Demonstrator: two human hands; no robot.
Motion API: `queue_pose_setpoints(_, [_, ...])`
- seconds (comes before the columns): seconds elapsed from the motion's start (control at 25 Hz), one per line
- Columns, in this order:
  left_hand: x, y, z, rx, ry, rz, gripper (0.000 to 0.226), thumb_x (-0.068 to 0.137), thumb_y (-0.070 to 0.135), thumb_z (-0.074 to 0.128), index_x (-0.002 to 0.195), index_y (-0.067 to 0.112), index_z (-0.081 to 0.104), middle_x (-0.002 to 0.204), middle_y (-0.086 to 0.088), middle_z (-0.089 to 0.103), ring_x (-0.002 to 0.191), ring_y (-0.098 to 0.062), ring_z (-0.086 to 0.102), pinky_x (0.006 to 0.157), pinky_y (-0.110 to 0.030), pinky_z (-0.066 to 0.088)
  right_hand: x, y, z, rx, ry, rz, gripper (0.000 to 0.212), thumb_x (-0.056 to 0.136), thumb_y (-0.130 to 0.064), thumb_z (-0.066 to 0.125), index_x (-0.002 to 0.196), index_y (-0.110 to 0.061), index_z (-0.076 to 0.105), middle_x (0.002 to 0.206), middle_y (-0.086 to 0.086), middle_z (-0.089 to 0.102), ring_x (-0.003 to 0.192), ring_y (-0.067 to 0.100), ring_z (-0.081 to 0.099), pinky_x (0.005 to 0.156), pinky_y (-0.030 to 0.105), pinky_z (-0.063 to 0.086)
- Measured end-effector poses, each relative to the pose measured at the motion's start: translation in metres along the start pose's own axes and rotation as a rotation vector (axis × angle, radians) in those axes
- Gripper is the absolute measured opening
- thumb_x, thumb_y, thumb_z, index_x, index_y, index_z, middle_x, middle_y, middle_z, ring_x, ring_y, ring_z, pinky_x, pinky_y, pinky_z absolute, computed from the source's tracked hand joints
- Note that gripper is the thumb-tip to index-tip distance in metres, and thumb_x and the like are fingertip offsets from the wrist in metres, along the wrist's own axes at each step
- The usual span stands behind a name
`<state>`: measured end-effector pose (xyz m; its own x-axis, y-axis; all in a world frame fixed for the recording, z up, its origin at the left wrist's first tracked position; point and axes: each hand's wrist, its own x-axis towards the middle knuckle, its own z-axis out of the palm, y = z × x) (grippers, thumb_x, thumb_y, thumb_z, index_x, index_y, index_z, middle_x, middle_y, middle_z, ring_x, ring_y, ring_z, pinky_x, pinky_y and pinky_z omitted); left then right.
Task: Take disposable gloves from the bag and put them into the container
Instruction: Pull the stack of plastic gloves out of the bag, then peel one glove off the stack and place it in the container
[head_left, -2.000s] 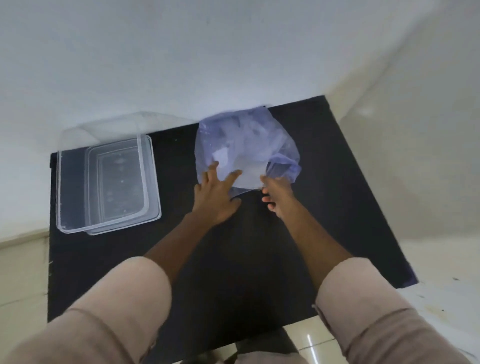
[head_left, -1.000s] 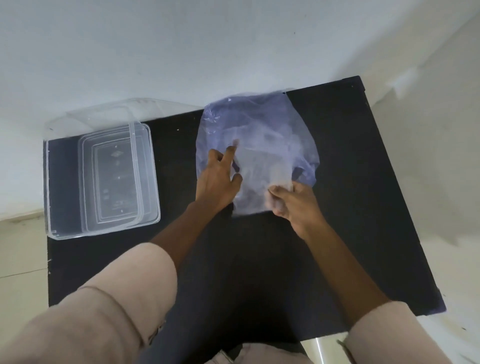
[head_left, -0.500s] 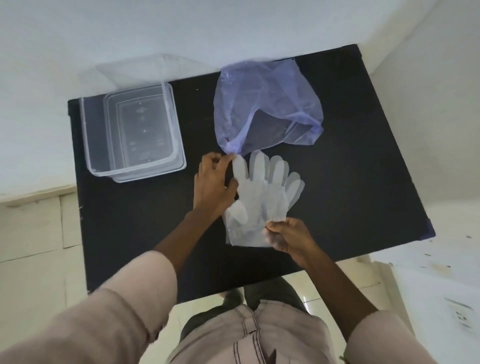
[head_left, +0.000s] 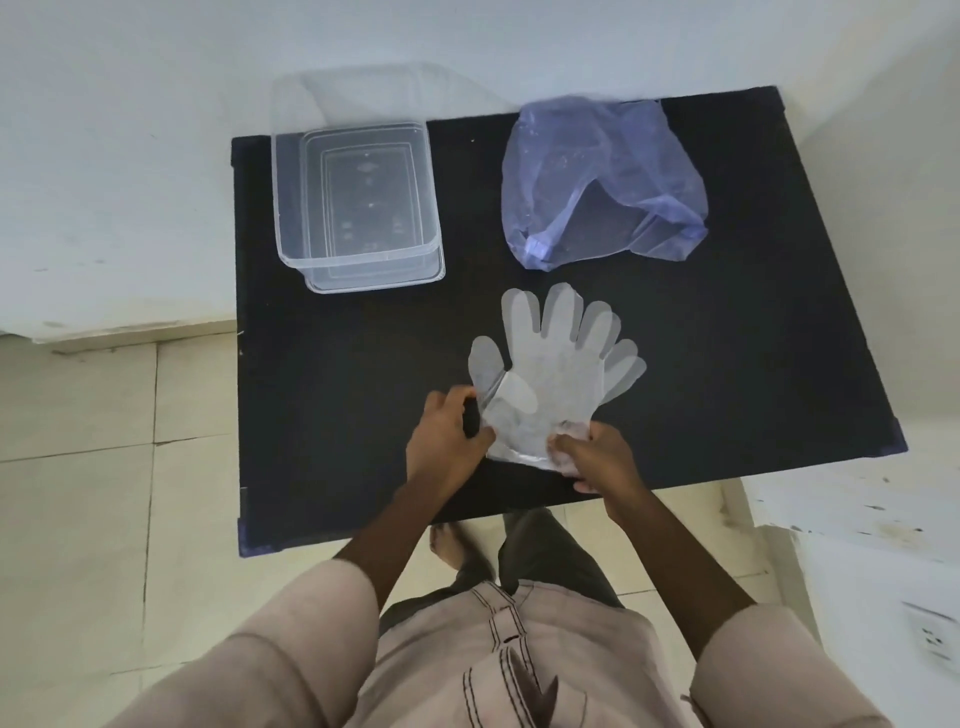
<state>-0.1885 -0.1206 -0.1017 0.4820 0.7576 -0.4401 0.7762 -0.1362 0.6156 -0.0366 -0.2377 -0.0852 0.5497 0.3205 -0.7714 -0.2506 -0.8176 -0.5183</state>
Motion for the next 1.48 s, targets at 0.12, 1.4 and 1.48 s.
queue_pose_setpoints(0.12, [0.013,0.014,0.002,0.064,0.022,0.008,0.038,0.081,0.036,0.067,0.116,0.026,0.057,0.112,-0.004,0.055,0.091,-0.025,0.062,0.08,-0.041,0.055,-0.004,0.002,-0.005,-0.128,0.089,-0.049,0.031,0.082,-0.04,0.069,0.098,-0.016,0.059,0.099,0.006,0.063,0.08,0.018,0.061,0.065,0.032,0.057])
queue_pose_setpoints(1.4, [-0.028,-0.002,0.06,0.663,-0.058,0.686,0.075,0.096,0.054,0.031,0.151,0.006,0.013,0.159,-0.017,0.022,0.147,-0.032,0.017,0.117,-0.053,0.014,-0.004,-0.028,-0.021,-0.641,0.271,-0.715,0.027,0.097,-0.028,0.051,0.103,-0.007,0.065,0.098,0.014,0.072,0.085,0.026,0.069,0.084,0.032,0.052])
queue_pose_setpoints(1.48, [-0.024,-0.002,0.064,0.667,-0.103,0.65,0.08,0.096,0.06,0.026,0.152,0.005,0.009,0.16,-0.016,0.013,0.148,-0.033,0.009,0.118,-0.054,0.01,-0.004,-0.029,-0.021,-0.688,0.26,-0.695,0.029,0.098,-0.03,0.048,0.106,-0.007,0.065,0.102,0.014,0.072,0.088,0.027,0.068,0.086,0.031,0.05])
